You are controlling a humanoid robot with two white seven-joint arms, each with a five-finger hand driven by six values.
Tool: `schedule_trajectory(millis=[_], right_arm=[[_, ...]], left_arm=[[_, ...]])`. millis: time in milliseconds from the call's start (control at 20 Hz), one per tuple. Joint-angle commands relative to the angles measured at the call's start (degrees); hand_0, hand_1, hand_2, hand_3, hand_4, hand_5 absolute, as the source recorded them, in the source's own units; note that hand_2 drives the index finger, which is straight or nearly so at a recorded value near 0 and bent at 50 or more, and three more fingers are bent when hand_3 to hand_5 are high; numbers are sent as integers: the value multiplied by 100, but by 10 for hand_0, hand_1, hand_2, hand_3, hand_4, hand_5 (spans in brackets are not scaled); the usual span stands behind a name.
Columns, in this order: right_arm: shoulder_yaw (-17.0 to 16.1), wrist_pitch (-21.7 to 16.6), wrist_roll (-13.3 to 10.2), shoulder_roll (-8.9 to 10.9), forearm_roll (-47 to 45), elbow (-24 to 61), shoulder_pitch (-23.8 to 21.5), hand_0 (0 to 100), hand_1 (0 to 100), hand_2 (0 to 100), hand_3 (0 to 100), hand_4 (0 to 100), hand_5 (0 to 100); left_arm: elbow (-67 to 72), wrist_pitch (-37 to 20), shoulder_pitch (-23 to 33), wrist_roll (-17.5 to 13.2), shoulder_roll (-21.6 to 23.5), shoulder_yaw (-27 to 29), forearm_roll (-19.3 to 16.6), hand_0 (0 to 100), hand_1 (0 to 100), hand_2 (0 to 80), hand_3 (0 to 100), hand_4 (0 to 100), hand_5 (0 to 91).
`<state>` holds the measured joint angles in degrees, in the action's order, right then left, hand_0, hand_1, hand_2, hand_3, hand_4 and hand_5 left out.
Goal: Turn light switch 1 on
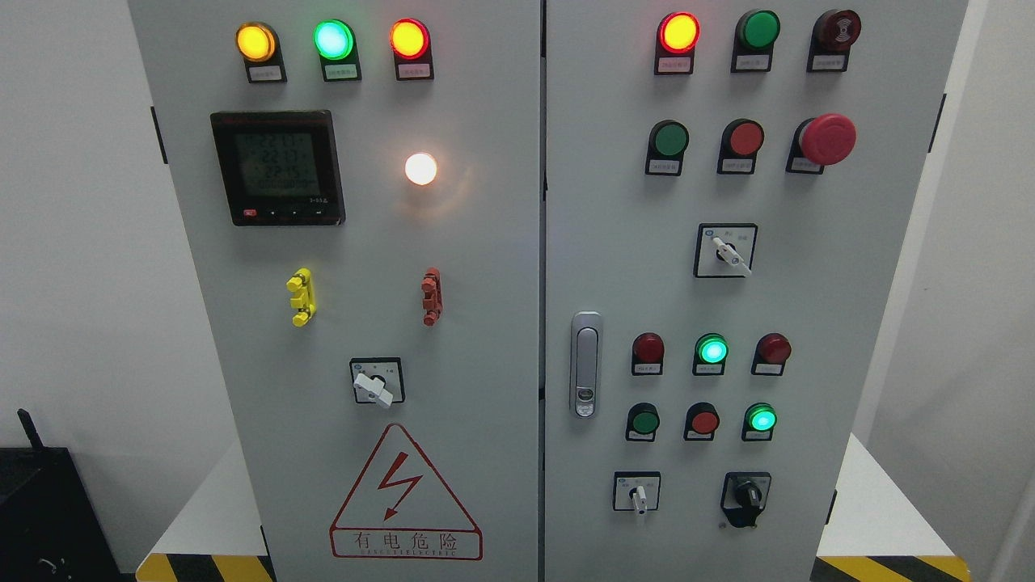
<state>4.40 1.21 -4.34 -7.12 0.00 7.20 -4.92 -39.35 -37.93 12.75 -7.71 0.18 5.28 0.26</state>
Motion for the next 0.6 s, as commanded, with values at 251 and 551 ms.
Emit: schedule_trajectory(millis=[251, 551], right_arm=[[0, 2, 3, 0, -141, 1, 0, 0, 0, 0, 0, 0, 0], [0, 2, 3, 0, -141, 1, 0, 0, 0, 0, 0, 0, 0]], left_arm=[[4692, 1380, -809, -169, 175, -914, -246, 223, 0, 0, 12, 124, 0], [4674, 2667, -1098, -116, 44, -1073, -272, 236, 0, 0, 0, 0, 0]])
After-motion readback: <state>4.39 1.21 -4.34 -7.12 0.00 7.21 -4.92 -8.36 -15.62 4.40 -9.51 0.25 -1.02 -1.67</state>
